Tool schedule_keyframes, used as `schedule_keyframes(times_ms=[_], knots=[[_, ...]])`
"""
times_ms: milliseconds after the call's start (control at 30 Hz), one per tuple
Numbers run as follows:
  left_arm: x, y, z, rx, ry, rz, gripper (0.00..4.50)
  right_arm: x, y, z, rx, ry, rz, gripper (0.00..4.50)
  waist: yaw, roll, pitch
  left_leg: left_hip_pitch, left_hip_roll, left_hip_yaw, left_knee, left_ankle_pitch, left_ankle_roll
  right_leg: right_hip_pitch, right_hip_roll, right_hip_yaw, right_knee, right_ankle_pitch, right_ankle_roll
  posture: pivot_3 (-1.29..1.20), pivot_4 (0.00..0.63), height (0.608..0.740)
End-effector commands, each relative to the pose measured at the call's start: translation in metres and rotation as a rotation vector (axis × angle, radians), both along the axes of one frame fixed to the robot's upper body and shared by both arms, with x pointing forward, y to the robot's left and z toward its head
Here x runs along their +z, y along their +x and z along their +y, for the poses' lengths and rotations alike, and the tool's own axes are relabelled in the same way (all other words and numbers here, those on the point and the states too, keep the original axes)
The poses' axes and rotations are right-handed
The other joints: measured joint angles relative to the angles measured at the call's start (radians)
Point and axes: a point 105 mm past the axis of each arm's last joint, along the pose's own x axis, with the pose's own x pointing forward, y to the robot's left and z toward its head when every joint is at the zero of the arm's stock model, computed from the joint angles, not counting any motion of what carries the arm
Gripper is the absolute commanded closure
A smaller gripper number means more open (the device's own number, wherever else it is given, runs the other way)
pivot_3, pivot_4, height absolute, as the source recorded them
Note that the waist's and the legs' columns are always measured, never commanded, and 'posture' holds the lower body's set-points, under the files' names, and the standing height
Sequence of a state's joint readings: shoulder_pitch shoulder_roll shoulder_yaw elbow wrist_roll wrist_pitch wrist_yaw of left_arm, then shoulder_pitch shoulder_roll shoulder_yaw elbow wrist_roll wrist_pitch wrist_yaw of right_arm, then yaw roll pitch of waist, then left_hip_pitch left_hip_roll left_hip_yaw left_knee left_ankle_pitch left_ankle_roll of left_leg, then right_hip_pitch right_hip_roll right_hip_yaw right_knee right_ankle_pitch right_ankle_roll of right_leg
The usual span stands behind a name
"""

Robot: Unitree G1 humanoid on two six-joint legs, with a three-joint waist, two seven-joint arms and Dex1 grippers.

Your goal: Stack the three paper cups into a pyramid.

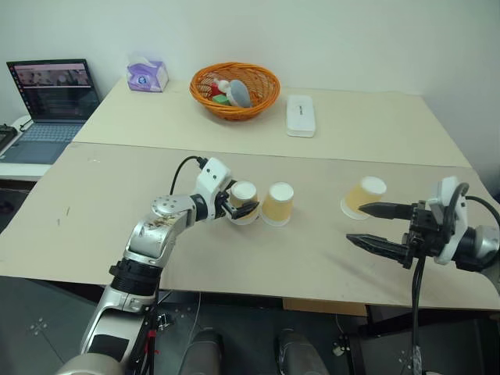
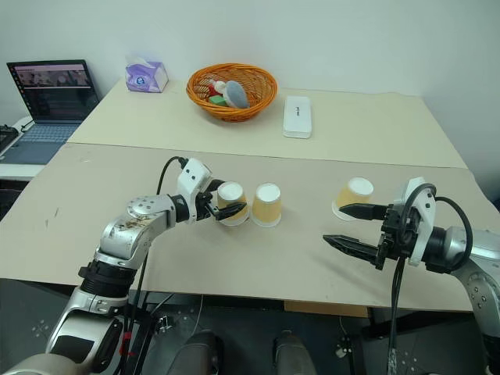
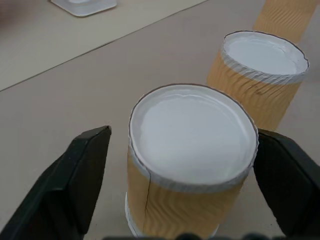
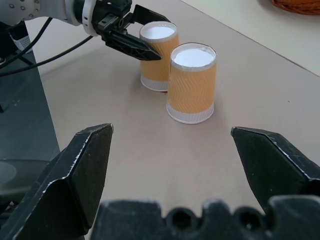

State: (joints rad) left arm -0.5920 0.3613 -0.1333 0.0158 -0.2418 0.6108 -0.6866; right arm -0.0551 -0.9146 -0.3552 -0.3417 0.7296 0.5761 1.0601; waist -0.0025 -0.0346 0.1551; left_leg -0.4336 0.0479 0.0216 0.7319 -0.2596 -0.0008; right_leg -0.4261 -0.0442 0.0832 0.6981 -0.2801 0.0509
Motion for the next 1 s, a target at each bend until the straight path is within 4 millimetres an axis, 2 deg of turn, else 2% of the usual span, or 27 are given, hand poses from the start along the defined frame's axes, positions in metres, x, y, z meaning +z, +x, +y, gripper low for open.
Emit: schedule_keyframes(times_ms=[33,233,400,467,600,767,833,933,1000], knots=[[0.028,-0.005,-0.005,-0.029,-0.101,-0.075,0.08,0.011,0.000,-0.002,-0.002,0.009,-0.044,0.00,-0.001,0.000,0.000,0.000,0.000,0.000,0.000,0.000,0.000,0.000,0.000,0.000,0.000,0.000,0.000,0.00,0.150,0.675],[0.054,-0.010,0.004,-0.015,-0.184,-0.131,0.08,0.013,0.003,-0.003,-0.002,0.017,-0.043,0.00,-0.005,0.000,0.000,0.000,0.000,0.000,0.000,0.000,0.000,0.000,0.000,0.000,0.000,0.000,0.000,0.00,0.150,0.675],[0.103,0.000,0.018,0.080,-0.264,-0.274,0.08,0.012,0.005,-0.003,0.002,0.020,-0.038,0.00,-0.007,0.000,0.000,0.000,0.000,0.000,0.000,0.000,0.000,0.000,0.000,0.000,0.000,0.000,0.000,0.00,0.150,0.675],[0.115,-0.002,0.014,0.061,-0.258,-0.322,0.08,0.012,0.006,-0.002,0.004,0.022,-0.038,0.00,-0.005,0.000,0.000,0.000,0.000,0.000,0.000,0.000,0.000,0.000,0.000,0.000,0.000,0.000,0.000,0.00,0.150,0.675],[0.142,-0.021,-0.025,-0.198,-0.232,-0.339,0.08,0.013,0.011,-0.004,-0.010,0.007,-0.054,0.00,0.000,0.000,0.000,0.000,0.000,0.000,0.000,0.000,0.000,0.001,0.000,-0.001,-0.002,0.000,0.000,0.00,0.150,0.675],[0.174,-0.023,-0.037,-0.279,-0.254,-0.390,0.08,0.020,0.014,-0.021,-0.100,0.003,-0.104,0.00,-0.001,0.000,0.001,0.000,0.000,-0.001,0.000,0.000,0.000,0.000,0.000,-0.001,-0.002,0.000,0.000,0.00,0.150,0.675],[0.176,-0.028,-0.041,-0.328,-0.256,-0.386,0.08,0.026,0.019,-0.034,-0.186,0.000,-0.147,0.00,-0.002,0.000,0.001,0.000,0.000,-0.001,0.000,0.000,0.000,0.001,0.000,-0.001,-0.001,0.000,0.000,0.00,0.150,0.675],[0.164,-0.057,-0.050,-0.511,-0.214,-0.336,0.08,0.030,0.025,-0.058,-0.326,-0.029,-0.210,0.00,-0.009,0.001,0.001,0.000,0.000,0.000,-0.001,0.000,0.000,0.001,0.000,0.000,-0.002,0.000,0.000,0.00,0.150,0.675],[0.151,-0.069,-0.046,-0.583,-0.170,-0.264,0.08,0.024,0.029,-0.071,-0.410,-0.036,-0.205,0.00,-0.012,0.001,0.001,0.000,0.000,0.000,-0.001,0.000,0.000,0.000,0.000,0.000,-0.002,0.000,0.000,0.00,0.150,0.675]])
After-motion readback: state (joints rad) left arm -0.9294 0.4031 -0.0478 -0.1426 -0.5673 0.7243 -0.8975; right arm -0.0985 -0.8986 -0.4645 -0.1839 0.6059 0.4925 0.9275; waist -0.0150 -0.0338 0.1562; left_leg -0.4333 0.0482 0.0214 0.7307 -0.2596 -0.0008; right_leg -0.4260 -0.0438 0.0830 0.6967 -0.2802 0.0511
